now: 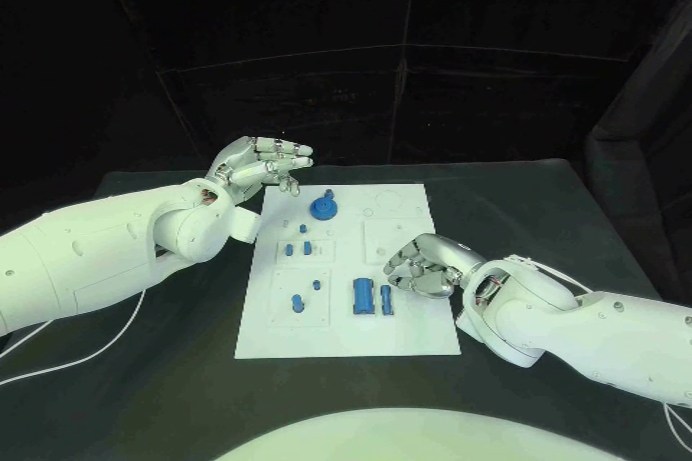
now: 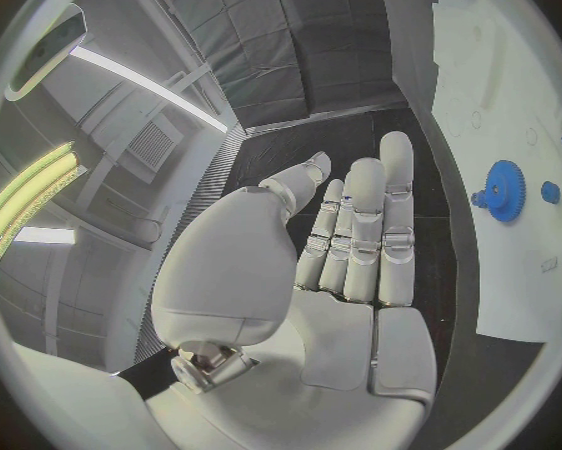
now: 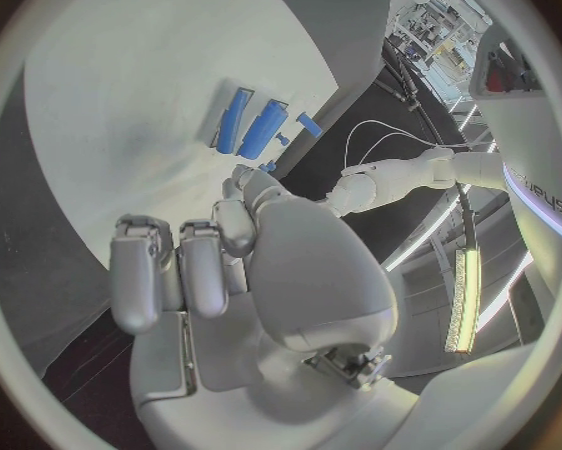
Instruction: Assemble the parts on the task board
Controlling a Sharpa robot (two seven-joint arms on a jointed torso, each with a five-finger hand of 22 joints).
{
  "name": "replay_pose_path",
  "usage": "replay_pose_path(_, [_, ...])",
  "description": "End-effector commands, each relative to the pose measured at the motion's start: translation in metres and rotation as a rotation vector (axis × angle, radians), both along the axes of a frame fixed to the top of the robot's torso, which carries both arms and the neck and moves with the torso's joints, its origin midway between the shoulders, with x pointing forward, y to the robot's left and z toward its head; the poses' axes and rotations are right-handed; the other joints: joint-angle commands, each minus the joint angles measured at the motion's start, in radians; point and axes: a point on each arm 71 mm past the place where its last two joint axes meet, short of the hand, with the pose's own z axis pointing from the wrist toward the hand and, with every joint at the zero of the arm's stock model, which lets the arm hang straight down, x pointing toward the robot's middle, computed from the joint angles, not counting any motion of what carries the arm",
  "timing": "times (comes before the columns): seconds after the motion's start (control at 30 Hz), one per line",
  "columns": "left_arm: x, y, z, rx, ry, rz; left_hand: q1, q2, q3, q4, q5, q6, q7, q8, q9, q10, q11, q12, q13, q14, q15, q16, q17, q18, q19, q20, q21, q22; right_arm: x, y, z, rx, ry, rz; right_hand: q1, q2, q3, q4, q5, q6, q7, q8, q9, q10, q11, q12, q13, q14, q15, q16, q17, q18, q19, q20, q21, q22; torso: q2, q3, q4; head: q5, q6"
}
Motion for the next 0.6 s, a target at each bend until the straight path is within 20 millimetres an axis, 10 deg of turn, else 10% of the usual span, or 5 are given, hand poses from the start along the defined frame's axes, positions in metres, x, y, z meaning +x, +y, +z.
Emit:
replay_pose_path(0.03, [0.0002,-0.0012,0.0013,-0.008,-0.003,-0.008,0.012,0.001,0.001,-0.006,0.005,-0.007,0.0,0.006,0.0,-0.005,0.001,0.004,-0.001,-0.007,0.0,0.004,-0.002,0.014,-0.001,0.005,-0.004,-0.002,-0.0006,0.0031,-0.0025,-0.049,0.005,0.058,-0.054,-0.053,0.141,-0.011,0.116,0.006,0.01,-0.003,-0.034,-0.002,0.006,0.001,0.001,0.061,0.012,0.007,0.032,-0.013,0.032,0.007,-0.002,0.132,0.0,-0.0014,0.0003,0.003,-0.002])
replay_pose_path(0.2, [0.0003,-0.0012,0.0012,-0.008,-0.002,-0.008,0.012,0.001,0.001,-0.006,0.005,-0.007,0.0,0.007,0.0,-0.005,0.001,0.004,-0.001,-0.007,0.0,0.004,-0.002,0.014,-0.001,0.005,-0.004,-0.002,0.0005,0.0036,-0.0058,-0.074,0.026,0.062,-0.131,-0.095,0.336,-0.037,0.143,0.025,0.004,-0.001,-0.069,0.003,0.003,0.009,0.002,0.061,0.01,0.007,0.033,-0.014,0.031,0.008,0.0,0.134,0.0,-0.0012,-0.0007,0.004,-0.005])
replay_pose_path(0.6, [0.0004,-0.0006,0.0012,-0.007,-0.002,-0.007,0.011,0.002,0.001,-0.006,0.005,-0.008,0.0,0.008,0.0,-0.007,0.001,0.006,-0.001,-0.008,0.0,0.005,-0.003,0.014,-0.001,0.005,-0.004,-0.002,-0.0008,0.007,-0.0091,-0.107,0.059,0.09,-0.169,-0.097,0.4,-0.063,0.171,0.062,-0.007,0.009,-0.08,0.007,-0.003,0.017,0.005,0.061,0.004,0.007,0.035,-0.014,0.032,0.004,0.001,0.136,0.0,-0.0009,-0.001,0.005,-0.012])
